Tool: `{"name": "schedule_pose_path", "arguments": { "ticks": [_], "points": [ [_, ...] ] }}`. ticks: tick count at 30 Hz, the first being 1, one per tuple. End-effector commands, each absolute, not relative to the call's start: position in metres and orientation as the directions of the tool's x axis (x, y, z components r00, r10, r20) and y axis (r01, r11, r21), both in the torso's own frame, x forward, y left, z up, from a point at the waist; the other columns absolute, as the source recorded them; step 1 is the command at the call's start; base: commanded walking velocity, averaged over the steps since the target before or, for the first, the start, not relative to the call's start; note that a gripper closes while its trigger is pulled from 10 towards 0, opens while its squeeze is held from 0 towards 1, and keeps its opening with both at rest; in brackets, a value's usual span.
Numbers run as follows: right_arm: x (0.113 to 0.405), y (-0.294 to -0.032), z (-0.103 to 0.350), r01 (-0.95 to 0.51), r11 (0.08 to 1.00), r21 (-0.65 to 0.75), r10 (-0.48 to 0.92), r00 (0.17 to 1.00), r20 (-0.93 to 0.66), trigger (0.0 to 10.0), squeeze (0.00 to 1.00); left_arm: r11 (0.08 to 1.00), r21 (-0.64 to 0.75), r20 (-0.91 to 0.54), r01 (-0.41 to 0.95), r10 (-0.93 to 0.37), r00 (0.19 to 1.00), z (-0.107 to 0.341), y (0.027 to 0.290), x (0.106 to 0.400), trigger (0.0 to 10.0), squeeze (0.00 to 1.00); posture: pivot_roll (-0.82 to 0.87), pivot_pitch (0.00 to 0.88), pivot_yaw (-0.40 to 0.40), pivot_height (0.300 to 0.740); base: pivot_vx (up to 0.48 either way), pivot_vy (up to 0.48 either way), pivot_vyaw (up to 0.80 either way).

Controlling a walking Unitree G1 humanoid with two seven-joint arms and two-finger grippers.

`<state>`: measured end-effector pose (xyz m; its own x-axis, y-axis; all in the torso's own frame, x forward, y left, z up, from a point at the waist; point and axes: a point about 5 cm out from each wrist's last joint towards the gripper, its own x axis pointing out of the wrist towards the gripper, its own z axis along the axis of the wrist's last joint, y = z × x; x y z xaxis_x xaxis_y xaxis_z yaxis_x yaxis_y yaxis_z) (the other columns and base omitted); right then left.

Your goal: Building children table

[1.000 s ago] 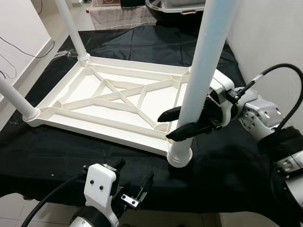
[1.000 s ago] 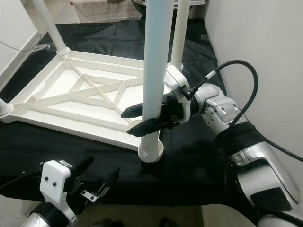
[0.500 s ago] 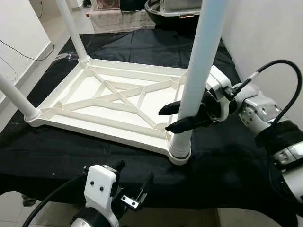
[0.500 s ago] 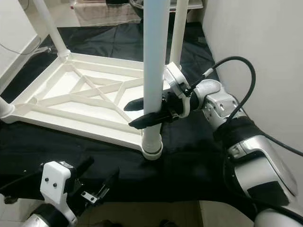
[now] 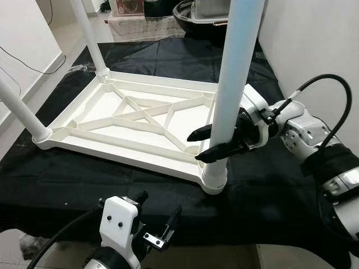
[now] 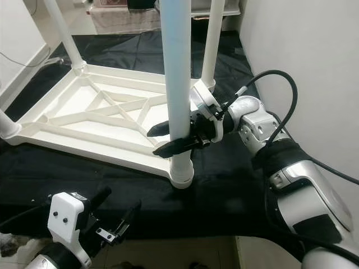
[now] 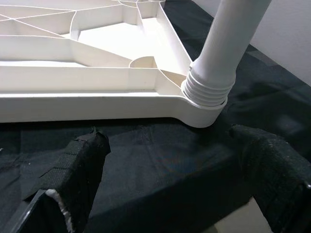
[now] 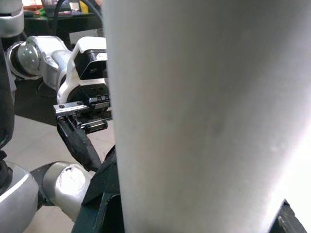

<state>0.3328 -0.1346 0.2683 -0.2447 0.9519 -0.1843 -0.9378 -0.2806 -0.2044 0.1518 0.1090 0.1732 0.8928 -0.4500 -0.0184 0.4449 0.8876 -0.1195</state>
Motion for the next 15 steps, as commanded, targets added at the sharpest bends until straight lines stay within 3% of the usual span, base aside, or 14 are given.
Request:
{"name": "schedule_pose_path", "arguments": {
  "ticks": [1, 2, 4, 5, 8, 15],
  "points": [
    [0.338, -0.131, 0.242, -0.960, -0.237, -0.147, 0.950, -0.197, -0.243, 10.0, 0.00, 0.890, -0.118, -0.030, 0.440, -0.446, 0.895, 0.172, 0.108, 0.151, 10.0, 0.00, 0.14, 0.209, 0.035, 0.740, 0.000, 0.000, 0.00],
    [0.338, -0.131, 0.242, -0.960, -0.237, -0.147, 0.950, -0.197, -0.243, 10.0, 0.00, 0.890, -0.118, -0.030, 0.440, -0.446, 0.895, 0.172, 0.108, 0.151, 10.0, 0.00, 0.14, 0.209, 0.035, 0.740, 0.000, 0.000, 0.00],
    [0.347, -0.120, 0.236, -0.978, -0.121, -0.172, 0.977, -0.086, -0.198, 10.0, 0.00, 0.894, -0.116, -0.027, 0.433, -0.439, 0.898, 0.172, 0.109, 0.152, 10.0, 0.00, 0.13, 0.211, 0.033, 0.740, 0.000, 0.000, 0.00],
    [0.347, -0.120, 0.236, -0.978, -0.121, -0.172, 0.977, -0.086, -0.198, 10.0, 0.00, 0.894, -0.116, -0.027, 0.433, -0.439, 0.898, 0.172, 0.109, 0.152, 10.0, 0.00, 0.13, 0.211, 0.033, 0.740, 0.000, 0.000, 0.00],
    [0.355, -0.115, 0.229, -0.980, 0.026, -0.197, 0.984, 0.060, -0.169, 10.0, 0.00, 0.898, -0.109, -0.023, 0.427, -0.432, 0.902, 0.172, 0.111, 0.154, 10.0, 0.00, 0.13, 0.212, 0.030, 0.740, 0.000, 0.000, 0.00],
    [0.361, -0.114, 0.226, -0.964, 0.139, -0.225, 0.974, 0.175, -0.146, 10.0, 0.00, 0.902, -0.102, -0.021, 0.420, -0.424, 0.905, 0.172, 0.113, 0.155, 10.0, 0.00, 0.13, 0.212, 0.030, 0.740, 0.000, 0.000, 0.00]
  ]
}}
